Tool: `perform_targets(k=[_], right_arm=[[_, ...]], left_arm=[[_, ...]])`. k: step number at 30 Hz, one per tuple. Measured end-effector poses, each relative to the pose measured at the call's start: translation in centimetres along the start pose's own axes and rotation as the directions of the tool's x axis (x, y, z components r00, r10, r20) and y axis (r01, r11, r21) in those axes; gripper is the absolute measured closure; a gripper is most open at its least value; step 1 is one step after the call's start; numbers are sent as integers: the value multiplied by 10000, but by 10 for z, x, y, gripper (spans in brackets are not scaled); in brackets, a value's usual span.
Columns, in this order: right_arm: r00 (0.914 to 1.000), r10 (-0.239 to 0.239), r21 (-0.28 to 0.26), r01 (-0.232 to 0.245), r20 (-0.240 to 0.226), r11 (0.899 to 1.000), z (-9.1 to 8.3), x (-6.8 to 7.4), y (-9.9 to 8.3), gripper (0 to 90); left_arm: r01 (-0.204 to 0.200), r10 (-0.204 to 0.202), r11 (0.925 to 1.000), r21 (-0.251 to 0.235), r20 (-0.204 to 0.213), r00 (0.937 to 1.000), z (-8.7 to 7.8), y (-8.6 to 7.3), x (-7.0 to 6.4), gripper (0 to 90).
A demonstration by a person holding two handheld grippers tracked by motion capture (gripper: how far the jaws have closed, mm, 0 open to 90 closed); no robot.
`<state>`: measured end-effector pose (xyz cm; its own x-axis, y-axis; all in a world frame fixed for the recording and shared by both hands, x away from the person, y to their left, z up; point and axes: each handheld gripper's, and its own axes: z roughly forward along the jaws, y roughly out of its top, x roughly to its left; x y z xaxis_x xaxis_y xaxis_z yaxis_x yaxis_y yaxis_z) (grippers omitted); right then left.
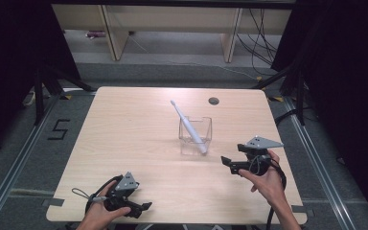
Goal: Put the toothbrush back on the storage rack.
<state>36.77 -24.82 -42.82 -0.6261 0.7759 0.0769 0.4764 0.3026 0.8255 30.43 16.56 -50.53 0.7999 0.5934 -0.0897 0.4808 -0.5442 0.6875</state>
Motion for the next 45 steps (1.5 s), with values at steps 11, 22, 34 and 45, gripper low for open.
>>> perform_targets(k=[11, 22, 34, 45], right_arm=[[9998, 140, 122, -138, -145, 9998, 1, 7, -8, 191], [9996, 21, 164, -17, -274, 9999, 2, 10, -21, 191], [9988, 216, 168, -209, -448, 9996, 5, 12, -35, 192], [9990, 152, 131, -146, -419, 9998, -1, 11, -46, 189]], left_arm=[[102, -102, 9999, -103, -4, 9999, 0, 0, -1, 150], [-40, 40, 10000, -7, -39, 10000, 0, 1, 0, 149], [-43, 43, 10000, -5, -42, 10000, -1, 1, 0, 149], [-33, 33, 10000, -39, 25, 10000, -2, 1, 0, 149]])
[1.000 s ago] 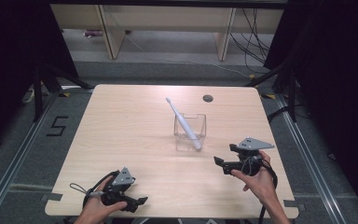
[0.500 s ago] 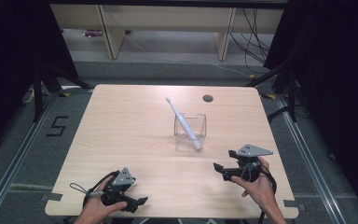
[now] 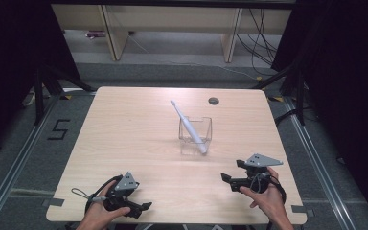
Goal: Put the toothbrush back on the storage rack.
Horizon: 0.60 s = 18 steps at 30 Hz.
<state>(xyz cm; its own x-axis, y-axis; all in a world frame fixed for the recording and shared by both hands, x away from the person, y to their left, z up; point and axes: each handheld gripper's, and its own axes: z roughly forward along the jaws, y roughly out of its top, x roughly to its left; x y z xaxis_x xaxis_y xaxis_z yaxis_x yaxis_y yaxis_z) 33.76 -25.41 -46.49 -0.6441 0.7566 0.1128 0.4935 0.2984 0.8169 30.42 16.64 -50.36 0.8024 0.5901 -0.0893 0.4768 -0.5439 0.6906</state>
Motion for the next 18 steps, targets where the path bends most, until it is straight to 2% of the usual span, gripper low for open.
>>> perform_targets(k=[1, 2, 3, 6, 7, 9, 12, 14, 15, 16, 18], right_arm=[[9996, 275, 12, -275, -97, 9996, 0, 2, -1, 188], [10000, -34, 50, 34, 36, 10000, -2, 0, -2, 187], [9996, 290, 25, -290, -61, 9996, -2, 3, -3, 187], [10000, -70, 65, 70, 28, 10000, -4, 1, -4, 184], [9996, 258, 58, -258, -90, 9997, -3, 4, -5, 184], [10000, -68, 37, 68, 15, 10000, -5, 2, -5, 184], [9999, 131, 83, -130, -83, 9999, -6, 5, -7, 184], [9999, -154, 216, 155, -37, 9996, -7, 5, -7, 184], [9999, -121, 196, 123, -84, 9997, -7, 6, -8, 184], [9995, 210, 206, -205, -241, 9996, -7, 9, -9, 184], [9998, -159, 263, 163, -144, 9995, -8, 8, -9, 184]], left_arm=[[28, -28, 10000, -14, -74, 10000, 0, 0, 0, 149], [31, -31, 10000, -12, -60, 10000, 1, 0, 0, 149], [21, -21, 10000, -1, -59, 10000, 1, 0, 0, 149], [24, -24, 10000, -12, -65, 10000, 0, 0, 0, 149], [59, -59, 10000, -51, -43, 10000, 1, 0, 0, 149], [60, -61, 10000, -52, -42, 10000, 0, 0, 0, 149], [38, -38, 10000, -28, -13, 10000, 0, 0, 0, 149], [29, -29, 10000, -20, -12, 10000, 0, 0, 0, 149], [62, -62, 10000, -47, -30, 10000, 0, 0, 0, 149], [7, -7, 10000, -11, -11, 10000, 0, 0, 0, 149], [28, -28, 10000, -30, -19, 10000, 0, 0, 0, 149]])
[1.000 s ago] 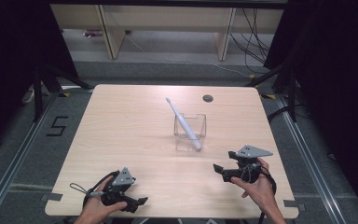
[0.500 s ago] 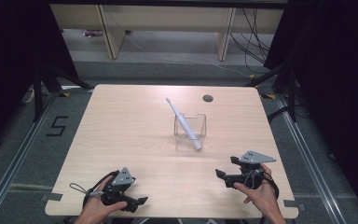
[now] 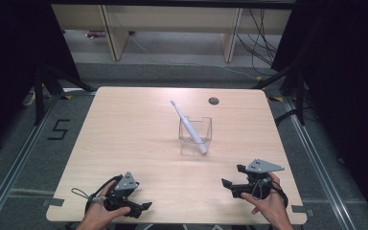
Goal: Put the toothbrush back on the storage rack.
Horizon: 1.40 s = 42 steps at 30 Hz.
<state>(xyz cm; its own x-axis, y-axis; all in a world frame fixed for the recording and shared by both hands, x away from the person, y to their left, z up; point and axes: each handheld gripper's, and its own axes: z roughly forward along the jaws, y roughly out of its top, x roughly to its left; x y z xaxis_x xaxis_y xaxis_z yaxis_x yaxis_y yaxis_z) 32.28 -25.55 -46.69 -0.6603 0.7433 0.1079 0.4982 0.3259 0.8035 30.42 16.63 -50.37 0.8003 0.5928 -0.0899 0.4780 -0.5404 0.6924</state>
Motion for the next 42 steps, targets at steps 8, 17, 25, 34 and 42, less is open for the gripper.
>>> perform_targets(k=[8, 17, 25, 34, 42], right_arm=[[10000, 57, 446, -59, 35, 9990, -3, 6, -8, 166], [9999, -160, 525, 160, -3, 9985, -7, 7, -16, 164], [9987, 299, 932, -260, -406, 9953, -9, 12, -26, 161], [10000, -42, 1202, 47, -52, 9927, -12, 10, -33, 161], [10000, -4, 1375, 12, -56, 9905, -15, 11, -37, 161]], left_arm=[[10, -10, 10000, -3, 0, 10000, 0, 0, 0, 149], [0, 0, 10000, 4, 1, 10000, 0, 0, 0, 149], [-28, 28, 10000, 27, -80, 10000, 0, 0, 0, 149], [-4, 4, 10000, 47, -66, 10000, 1, 0, 0, 149], [2, -1, 10000, 41, -37, 10000, 1, 0, 0, 149]])
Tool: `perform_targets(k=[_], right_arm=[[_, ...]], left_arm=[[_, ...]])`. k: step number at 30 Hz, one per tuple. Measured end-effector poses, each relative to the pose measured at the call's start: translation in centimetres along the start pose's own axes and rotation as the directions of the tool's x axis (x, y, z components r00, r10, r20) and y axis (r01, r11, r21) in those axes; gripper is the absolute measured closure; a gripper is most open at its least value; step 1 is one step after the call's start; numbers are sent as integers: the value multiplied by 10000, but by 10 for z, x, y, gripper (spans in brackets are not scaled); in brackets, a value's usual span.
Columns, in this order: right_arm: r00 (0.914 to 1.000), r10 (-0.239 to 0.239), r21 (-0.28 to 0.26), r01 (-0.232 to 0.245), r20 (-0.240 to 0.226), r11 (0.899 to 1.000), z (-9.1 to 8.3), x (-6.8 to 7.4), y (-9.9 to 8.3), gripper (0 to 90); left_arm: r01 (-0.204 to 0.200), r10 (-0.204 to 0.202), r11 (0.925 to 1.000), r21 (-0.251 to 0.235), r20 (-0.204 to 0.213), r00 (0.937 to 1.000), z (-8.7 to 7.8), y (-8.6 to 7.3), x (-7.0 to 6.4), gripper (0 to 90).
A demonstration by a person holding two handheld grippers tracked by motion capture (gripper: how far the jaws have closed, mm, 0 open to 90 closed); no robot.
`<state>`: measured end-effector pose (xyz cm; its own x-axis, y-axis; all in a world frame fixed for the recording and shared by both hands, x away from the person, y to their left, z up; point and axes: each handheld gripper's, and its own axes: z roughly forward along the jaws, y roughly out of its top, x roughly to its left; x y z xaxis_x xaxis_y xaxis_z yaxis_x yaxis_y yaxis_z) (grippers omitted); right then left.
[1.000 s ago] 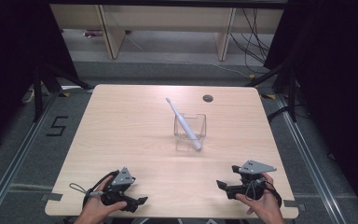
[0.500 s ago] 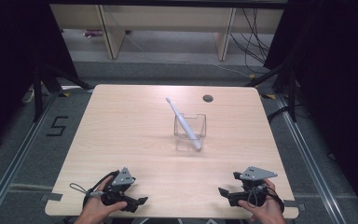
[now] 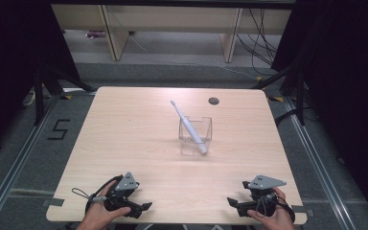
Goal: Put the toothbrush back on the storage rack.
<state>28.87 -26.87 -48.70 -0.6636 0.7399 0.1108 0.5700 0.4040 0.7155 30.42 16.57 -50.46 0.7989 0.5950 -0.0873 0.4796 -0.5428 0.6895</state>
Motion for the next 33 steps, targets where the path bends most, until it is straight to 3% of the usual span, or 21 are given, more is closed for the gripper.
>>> perform_targets(k=[1, 2, 3, 4, 5, 6, 10, 11, 12, 14, 15, 16, 19, 20, 22, 23, 24, 32, 33], right_arm=[[9998, 194, -28, -194, -77, 9998, 1, 1, -1, 161], [9997, -102, 54, 104, -210, 9999, 0, -1, -1, 161], [9997, 60, 56, -59, -222, 10000, 0, -1, -2, 162], [9999, 109, 73, -109, 67, 9999, -1, 1, -2, 162], [10000, -74, -37, 74, 18, 10000, -1, -1, -3, 162], [9998, 179, 98, -179, 33, 9998, -2, 0, -3, 161], [9998, 55, 285, -61, 202, 9996, -4, 0, -7, 161], [9999, 119, 353, -121, 64, 9993, -3, 0, -7, 161], [9999, -135, 158, 135, 53, 9998, -2, -2, -8, 162], [9999, 60, 338, -55, -153, 9994, -3, -2, -8, 161], [9996, -201, 337, 194, 187, 9992, -4, -2, -9, 161], [9996, -181, 323, 174, 196, 9993, -4, -2, -9, 161], [9997, -215, 476, 211, 67, 9986, -4, -2, -9, 161], [9991, -250, 466, 266, -342, 9986, -2, -3, -9, 161], [9996, -156, 440, 167, -251, 9989, -3, -2, -9, 161], [9997, 188, 485, -179, -185, 9987, -4, 1, -10, 161], [9994, -321, 447, 324, -90, 9985, -4, -2, -9, 161], [9993, -276, 486, 288, -261, 9984, -3, -2, -9, 161], [9993, -376, 465, 378, -52, 9982, -4, -2, -9, 161]], left_arm=[[-7, 7, 10000, 4, -26, 10000, 0, 0, 0, 149], [-35, 35, 10000, 6, -42, 10000, 0, 0, 0, 149], [-15, 15, 10000, 4, -38, 10000, 0, 0, 0, 149], [-26, 27, 10000, 10, -34, 10000, 0, 0, 0, 149], [-39, 39, 10000, 12, -31, 10000, 0, 0, 0, 149], [-50, 50, 10000, 14, -29, 10000, 0, 0, 0, 149], [-50, 50, 10000, 1, -49, 10000, 0, 0, 0, 149], [-52, 52, 10000, 3, -48, 10000, 0, 0, 0, 149], [-39, 39, 10000, -1, -48, 10000, 0, 0, 0, 149], [-57, 58, 10000, 15, -31, 10000, 0, 0, 0, 149], [-58, 58, 10000, 17, -25, 10000, 0, 0, 0, 149], [-65, 65, 10000, 26, -27, 10000, 0, 0, 0, 149], [-52, 52, 10000, 24, -23, 10000, 0, 0, 0, 149], [-46, 46, 10000, 10, 0, 10000, 0, 0, 0, 149], [-45, 45, 10000, 2, 47, 10000, -1, 0, -1, 149], [-51, 51, 10000, 8, 46, 10000, -1, 0, -1, 149], [-54, 54, 10000, 8, 43, 10000, -1, 0, -1, 149], [-48, 48, 10000, 2, 35, 10000, -1, 0, -1, 149], [-52, 52, 10000, 9, 43, 10000, -1, 0, -1, 149]])
